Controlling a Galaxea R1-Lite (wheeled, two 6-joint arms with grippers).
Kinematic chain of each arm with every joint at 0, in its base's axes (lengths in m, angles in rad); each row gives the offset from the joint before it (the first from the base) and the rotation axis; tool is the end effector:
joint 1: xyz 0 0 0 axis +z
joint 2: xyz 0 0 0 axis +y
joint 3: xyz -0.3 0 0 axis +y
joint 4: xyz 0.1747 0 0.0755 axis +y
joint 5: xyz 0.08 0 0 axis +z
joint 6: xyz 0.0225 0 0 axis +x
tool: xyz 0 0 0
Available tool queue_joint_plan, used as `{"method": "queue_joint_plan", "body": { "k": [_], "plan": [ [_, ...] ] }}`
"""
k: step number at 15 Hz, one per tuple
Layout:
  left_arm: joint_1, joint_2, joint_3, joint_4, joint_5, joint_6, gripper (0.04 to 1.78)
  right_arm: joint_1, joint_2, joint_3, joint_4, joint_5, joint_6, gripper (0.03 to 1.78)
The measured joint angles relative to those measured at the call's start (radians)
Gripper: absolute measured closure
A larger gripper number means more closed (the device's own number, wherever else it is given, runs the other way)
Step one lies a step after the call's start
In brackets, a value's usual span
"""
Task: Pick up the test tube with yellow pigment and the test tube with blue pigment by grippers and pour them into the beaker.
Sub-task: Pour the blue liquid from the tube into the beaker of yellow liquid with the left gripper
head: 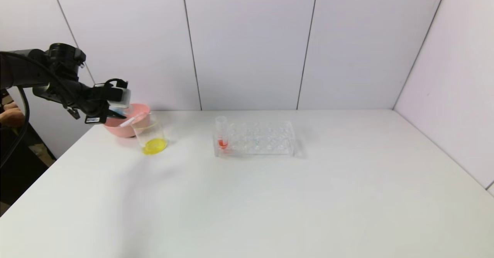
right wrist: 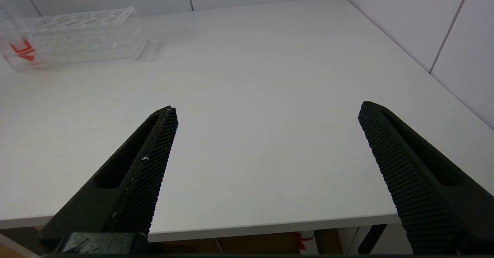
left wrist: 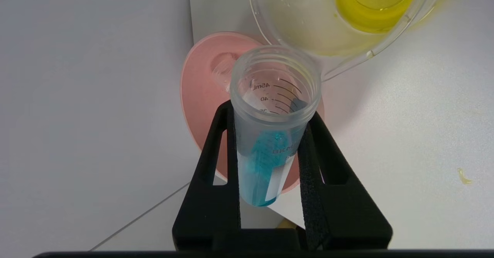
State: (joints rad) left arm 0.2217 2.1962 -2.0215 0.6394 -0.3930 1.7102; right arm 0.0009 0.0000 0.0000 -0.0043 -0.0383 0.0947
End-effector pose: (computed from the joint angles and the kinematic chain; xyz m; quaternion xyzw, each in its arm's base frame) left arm 0.4214 0.0861 0.2139 0.6118 0.1883 -0.3363 0.6907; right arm -0.0228 -0.0009 0.0759 0.0474 -0.0030 -0.0186 0.9987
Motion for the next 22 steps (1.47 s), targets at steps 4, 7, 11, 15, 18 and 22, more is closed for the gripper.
{"method": "queue_joint_plan", "body": {
  "k": [4,7,11,15,18,22],
  "plan": [
    [-0.011,0.001,0.0,-0.013,0.018,0.005,1.37,0.0,0.0,0.0,0.0,0.0,0.0,0.1],
    [-0.024,0.001,0.0,-0.026,0.05,0.006,1.37,0.0,0.0,0.0,0.0,0.0,0.0,0.1],
    [-0.031,0.001,0.0,-0.024,0.081,0.014,1.37,0.0,0.0,0.0,0.0,0.0,0.0,0.1],
    [-0.032,0.001,0.0,0.005,0.13,0.004,1.37,0.0,0.0,0.0,0.0,0.0,0.0,0.1],
    [-0.035,0.0,0.0,0.018,0.145,0.003,1.37,0.0,0.0,0.0,0.0,0.0,0.0,0.1],
    [-0.043,-0.001,0.0,0.023,0.164,-0.013,1.37,0.0,0.0,0.0,0.0,0.0,0.0,0.1]
  ]
}}
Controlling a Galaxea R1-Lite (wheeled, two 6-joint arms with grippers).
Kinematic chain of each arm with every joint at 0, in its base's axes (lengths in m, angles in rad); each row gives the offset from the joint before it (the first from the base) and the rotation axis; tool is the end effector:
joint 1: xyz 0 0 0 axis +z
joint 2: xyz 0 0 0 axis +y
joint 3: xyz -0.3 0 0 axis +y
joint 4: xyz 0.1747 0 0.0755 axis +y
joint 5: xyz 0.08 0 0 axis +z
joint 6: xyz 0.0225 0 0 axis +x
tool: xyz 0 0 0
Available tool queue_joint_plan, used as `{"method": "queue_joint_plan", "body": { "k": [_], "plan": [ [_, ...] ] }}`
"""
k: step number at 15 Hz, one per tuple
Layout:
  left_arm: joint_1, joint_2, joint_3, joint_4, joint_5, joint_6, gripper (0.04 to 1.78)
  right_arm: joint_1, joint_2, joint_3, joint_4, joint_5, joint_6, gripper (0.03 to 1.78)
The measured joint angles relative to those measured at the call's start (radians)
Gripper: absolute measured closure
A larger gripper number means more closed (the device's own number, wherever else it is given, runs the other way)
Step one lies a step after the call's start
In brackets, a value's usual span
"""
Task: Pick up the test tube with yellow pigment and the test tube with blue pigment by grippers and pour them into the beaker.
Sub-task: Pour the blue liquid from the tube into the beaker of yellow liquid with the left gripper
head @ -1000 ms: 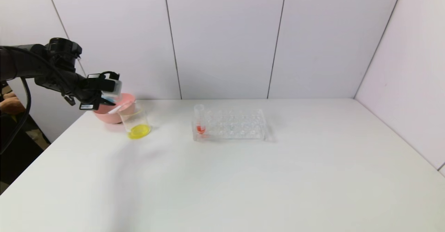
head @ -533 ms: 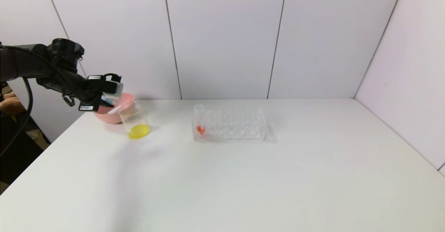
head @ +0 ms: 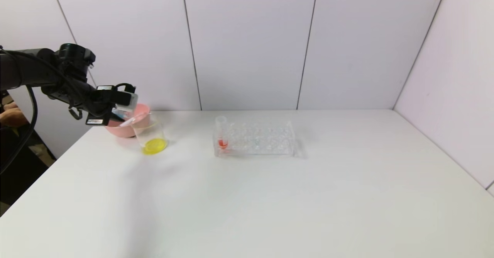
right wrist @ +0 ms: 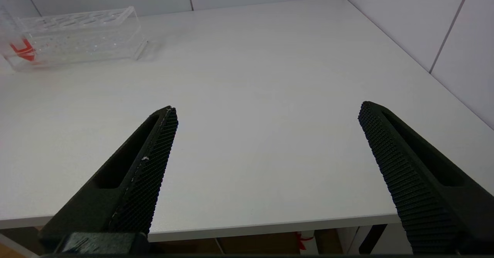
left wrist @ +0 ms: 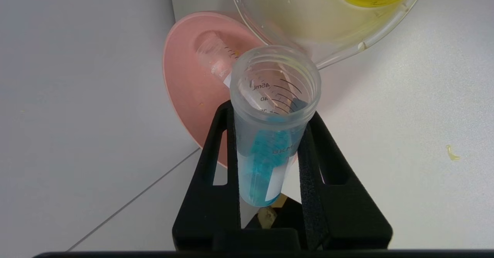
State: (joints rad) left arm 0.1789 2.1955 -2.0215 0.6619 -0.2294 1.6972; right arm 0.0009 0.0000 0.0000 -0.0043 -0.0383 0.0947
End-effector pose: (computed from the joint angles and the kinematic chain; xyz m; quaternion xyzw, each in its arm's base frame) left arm 0.4230 0.0713 0.2118 0.6312 0.2454 -0.3135 0.6657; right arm -0.0228 -0.0009 0.0759 0.0474 -0.0030 -0.0186 0.9987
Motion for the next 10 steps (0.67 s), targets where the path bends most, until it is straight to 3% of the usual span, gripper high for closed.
{"method": "queue_joint_plan", "body": {
  "k": [10],
  "plan": [
    [-0.01,-0.003,0.003,0.024,0.047,-0.013,1.37,0.0,0.0,0.0,0.0,0.0,0.0,0.1]
  ]
}}
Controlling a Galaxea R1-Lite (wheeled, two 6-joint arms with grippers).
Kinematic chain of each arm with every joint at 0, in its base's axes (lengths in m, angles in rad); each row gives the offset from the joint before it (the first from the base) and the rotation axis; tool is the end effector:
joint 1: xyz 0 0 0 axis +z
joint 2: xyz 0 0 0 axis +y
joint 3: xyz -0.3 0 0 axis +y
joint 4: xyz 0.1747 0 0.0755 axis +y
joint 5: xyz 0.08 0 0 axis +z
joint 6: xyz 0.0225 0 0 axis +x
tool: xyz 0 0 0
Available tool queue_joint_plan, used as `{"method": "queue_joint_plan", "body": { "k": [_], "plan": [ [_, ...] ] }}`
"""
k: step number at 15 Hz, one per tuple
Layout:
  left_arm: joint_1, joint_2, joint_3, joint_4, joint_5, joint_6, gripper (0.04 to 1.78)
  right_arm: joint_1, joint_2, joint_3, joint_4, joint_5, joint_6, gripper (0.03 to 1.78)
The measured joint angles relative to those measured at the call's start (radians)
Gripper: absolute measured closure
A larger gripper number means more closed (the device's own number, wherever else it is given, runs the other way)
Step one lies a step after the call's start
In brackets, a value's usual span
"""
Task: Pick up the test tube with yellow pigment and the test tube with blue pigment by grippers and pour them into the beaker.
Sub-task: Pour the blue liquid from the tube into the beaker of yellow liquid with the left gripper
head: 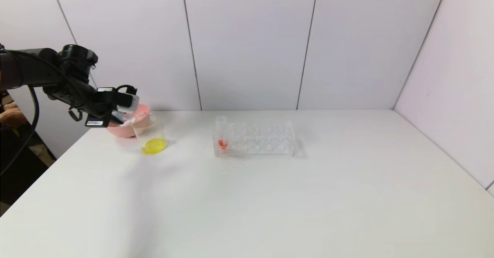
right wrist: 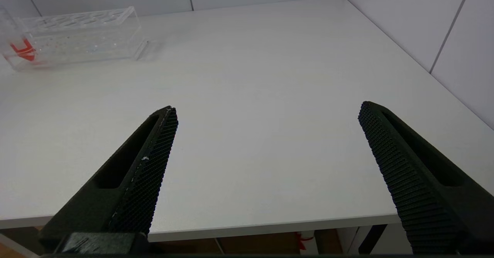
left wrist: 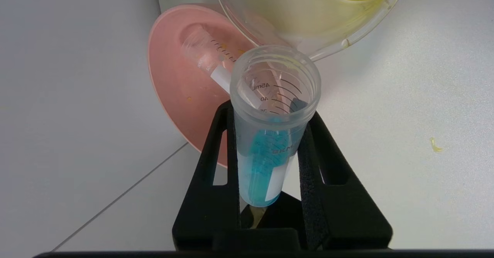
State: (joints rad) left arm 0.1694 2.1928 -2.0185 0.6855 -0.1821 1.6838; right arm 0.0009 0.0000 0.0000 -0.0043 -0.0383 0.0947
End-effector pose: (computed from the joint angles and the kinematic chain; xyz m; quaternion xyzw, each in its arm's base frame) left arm 0.4212 0.0679 0.2105 0.6295 0.2690 -0.3099 0.6598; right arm -0.0228 -0.0009 0.0759 0.0474 -0.0030 -0.0186 0.9987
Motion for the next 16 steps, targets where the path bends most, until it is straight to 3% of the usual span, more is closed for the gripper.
{"method": "queue_joint_plan", "body": {
  "k": [4,8,16],
  "plan": [
    [-0.008,0.0,-0.001,-0.005,0.01,0.0,1.37,0.0,0.0,0.0,0.0,0.0,0.0,0.1],
    [-0.026,-0.003,-0.002,-0.001,0.09,0.008,1.37,0.0,0.0,0.0,0.0,0.0,0.0,0.1],
    [-0.053,-0.013,-0.002,0.0,0.109,0.028,1.37,0.0,0.0,0.0,0.0,0.0,0.0,0.1]
  ]
}}
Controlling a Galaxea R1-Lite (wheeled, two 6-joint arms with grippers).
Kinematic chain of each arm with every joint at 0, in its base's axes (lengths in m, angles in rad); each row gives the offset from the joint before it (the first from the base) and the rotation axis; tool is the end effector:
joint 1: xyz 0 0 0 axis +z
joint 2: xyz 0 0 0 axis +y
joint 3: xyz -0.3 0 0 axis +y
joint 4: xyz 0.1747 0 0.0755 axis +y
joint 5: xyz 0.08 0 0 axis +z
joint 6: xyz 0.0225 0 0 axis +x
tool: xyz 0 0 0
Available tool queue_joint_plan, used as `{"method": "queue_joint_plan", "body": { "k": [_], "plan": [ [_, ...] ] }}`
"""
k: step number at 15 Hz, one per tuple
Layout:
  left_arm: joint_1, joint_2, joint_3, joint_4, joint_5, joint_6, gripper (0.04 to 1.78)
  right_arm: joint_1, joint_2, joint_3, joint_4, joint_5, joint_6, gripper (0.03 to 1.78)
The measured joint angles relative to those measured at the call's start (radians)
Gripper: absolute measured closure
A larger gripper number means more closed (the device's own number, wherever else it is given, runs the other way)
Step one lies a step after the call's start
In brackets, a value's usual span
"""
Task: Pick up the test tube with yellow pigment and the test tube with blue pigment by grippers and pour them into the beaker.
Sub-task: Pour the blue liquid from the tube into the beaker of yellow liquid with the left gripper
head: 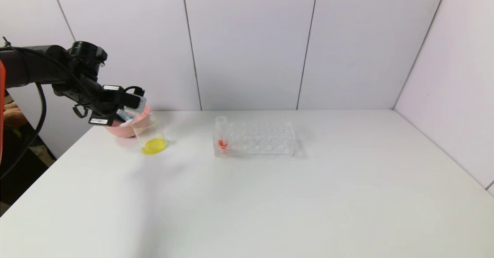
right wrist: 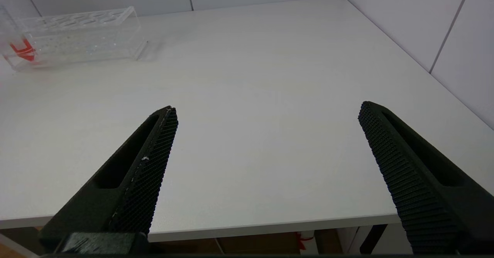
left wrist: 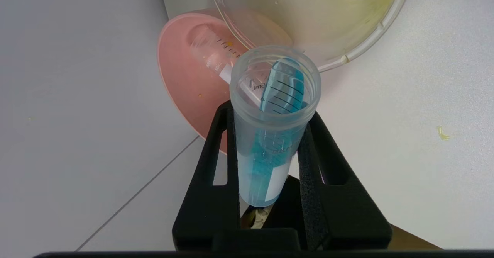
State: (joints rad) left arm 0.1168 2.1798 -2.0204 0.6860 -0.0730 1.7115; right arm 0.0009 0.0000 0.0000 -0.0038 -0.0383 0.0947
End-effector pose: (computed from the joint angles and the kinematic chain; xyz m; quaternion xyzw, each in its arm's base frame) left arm 0.4213 0.0478 0.2162 0.6630 0.2828 -0.2953 0.6272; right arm -0.0228 -0.0009 0.0759 0.0474 -0.0028 -0.0186 0.9987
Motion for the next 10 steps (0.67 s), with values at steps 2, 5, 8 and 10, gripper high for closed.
{"method": "queue_joint_plan", "body": {
  "k": [2,5,8,10],
  "plan": [
    [-0.01,-0.005,0.0,0.001,0.039,0.007,1.37,0.0,0.0,0.0,0.0,0.0,0.0,0.1],
    [-0.021,-0.014,0.0,0.01,0.058,0.008,1.37,0.0,0.0,0.0,0.0,0.0,0.0,0.1],
    [-0.026,-0.018,0.0,0.009,0.065,0.016,1.37,0.0,0.0,0.0,0.0,0.0,0.0,0.1],
    [-0.031,-0.02,0.0,0.007,0.079,0.017,1.37,0.0,0.0,0.0,0.0,0.0,0.0,0.1]
  ]
}}
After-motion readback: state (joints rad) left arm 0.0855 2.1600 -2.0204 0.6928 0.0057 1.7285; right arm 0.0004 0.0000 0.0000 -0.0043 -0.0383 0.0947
